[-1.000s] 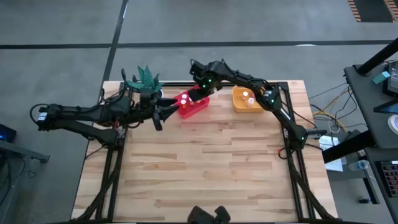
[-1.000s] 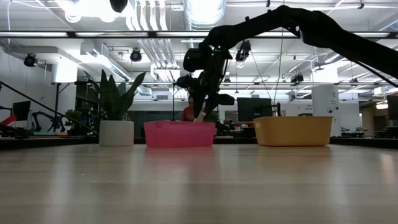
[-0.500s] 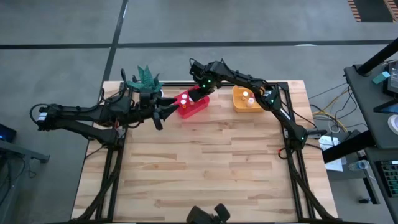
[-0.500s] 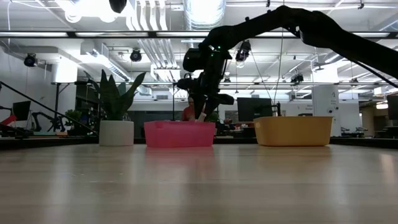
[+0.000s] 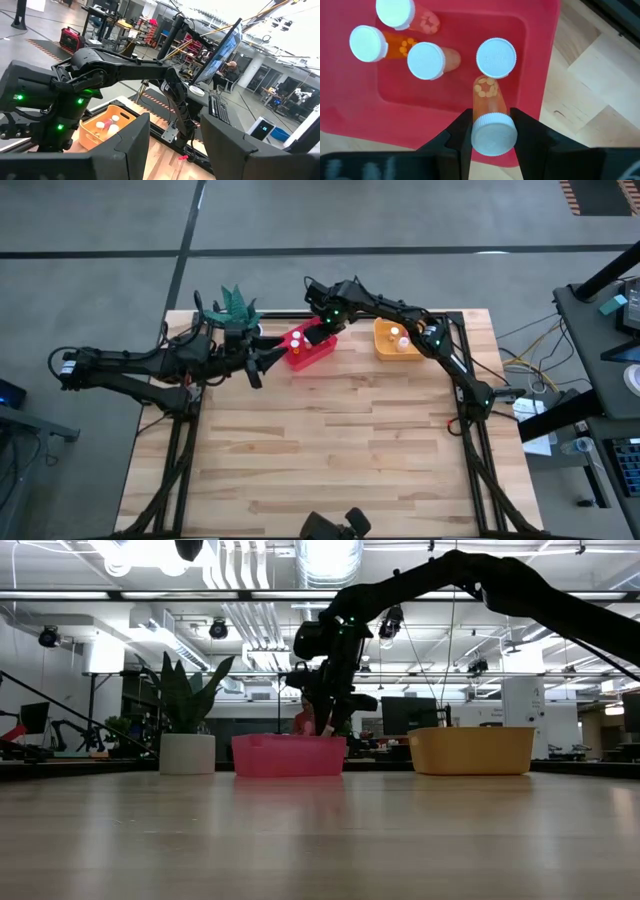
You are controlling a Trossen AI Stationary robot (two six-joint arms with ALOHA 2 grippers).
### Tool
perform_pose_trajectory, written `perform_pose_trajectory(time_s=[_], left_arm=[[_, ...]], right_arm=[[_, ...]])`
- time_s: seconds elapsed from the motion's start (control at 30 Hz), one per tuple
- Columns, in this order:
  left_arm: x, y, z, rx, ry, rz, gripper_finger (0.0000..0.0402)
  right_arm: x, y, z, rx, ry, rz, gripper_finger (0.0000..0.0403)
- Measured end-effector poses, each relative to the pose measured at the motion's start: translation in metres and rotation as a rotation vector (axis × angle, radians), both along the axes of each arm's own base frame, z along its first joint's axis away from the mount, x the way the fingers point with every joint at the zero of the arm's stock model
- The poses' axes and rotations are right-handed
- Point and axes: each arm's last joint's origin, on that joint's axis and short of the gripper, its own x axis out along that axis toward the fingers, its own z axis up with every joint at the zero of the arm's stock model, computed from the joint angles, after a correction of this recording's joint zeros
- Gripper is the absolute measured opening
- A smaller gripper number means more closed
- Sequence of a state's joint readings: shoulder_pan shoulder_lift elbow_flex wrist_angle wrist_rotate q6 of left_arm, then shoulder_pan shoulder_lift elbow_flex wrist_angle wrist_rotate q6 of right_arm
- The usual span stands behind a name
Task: Pick and place medicine bottles into bin by pill shape (circle, oval)
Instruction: Put the yellow tablet bottle into the pink bin, then return to Home Position
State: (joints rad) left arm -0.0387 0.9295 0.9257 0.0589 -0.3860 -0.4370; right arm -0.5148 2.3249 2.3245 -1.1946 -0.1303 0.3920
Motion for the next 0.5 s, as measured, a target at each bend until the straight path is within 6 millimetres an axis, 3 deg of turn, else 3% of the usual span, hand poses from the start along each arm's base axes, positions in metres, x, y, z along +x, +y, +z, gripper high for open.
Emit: perform_pose_trajectory(time_s=[0.5], left_arm=[[-0.0002,0.0003,0.0004,-0.001,-0.001,0.009,0.016]], right_arm=[[-0.001,0.0006,-0.0059,0.009,0.017,0.001,0.0191]])
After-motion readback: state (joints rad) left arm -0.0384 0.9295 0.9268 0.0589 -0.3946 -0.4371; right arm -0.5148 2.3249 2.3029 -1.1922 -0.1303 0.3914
